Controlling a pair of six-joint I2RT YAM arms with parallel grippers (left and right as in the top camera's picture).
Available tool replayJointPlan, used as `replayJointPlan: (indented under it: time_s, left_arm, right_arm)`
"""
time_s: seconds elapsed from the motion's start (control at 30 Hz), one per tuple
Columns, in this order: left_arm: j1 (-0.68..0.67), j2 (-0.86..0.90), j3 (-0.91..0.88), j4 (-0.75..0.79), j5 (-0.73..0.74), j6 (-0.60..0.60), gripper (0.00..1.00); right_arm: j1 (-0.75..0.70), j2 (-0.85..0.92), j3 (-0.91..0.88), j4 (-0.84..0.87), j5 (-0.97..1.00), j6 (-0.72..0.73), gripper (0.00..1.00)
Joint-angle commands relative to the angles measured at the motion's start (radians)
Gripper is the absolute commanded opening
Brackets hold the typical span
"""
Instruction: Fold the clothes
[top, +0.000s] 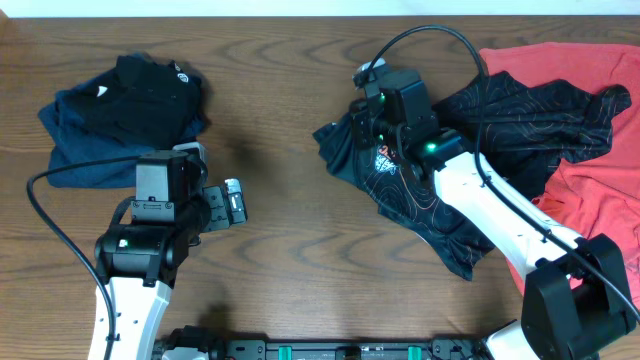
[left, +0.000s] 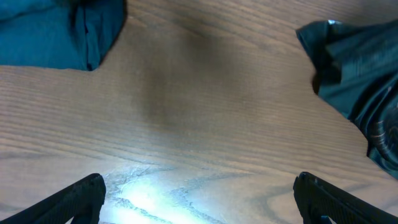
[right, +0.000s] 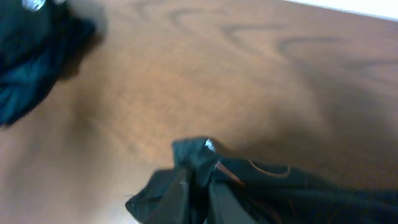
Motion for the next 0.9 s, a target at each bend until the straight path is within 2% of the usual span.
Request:
replayJointPlan:
  time_s: [0.0,0.03,0.23,0.37,0.5,0.7,0.87]
  left_arm:
    - [-0.004,0.005,0.023,0.020,0.001,-0.013,0.98]
    - [-0.004,0.005,0.023,0.027,0.001,-0.013,0.98]
    - [-0.006,0.015,0.021,0.122,0.002,-0.014,0.98]
    - [-0.013,0.089,0.021,0.237,0.090,-0.014,0.98]
    - [-0.041,0.229,0.021,0.364,0.165,-0.014,0.98]
    - [-0.121,0.444,0.021,0.542,0.301,-0.015,0.98]
    - [-0.214,0.615,0.021,0.688,0.315,-0.144,0.98]
  right_arm:
    - [-0.024,-0.018,0.014,0.056,0.121,0.059,0.64]
    - [-0.037,-0.023,0.016,0.063,0.127,0.058,0.99]
    - [-0.137,-0.057,0.031,-0.064,0.135,0.085,0.99]
    - [-0.219,-0.103,0.031,-0.200,0.140,0.111,0.99]
    - [-0.300,-0.162,0.031,-0.393,0.266,0.163,0.99]
    - [-0.396,-0.233,0.031,-0.582,0.294,0.162,0.99]
    - [-0.471,-0.281,0.031,-0.654,0.294,0.162,0.99]
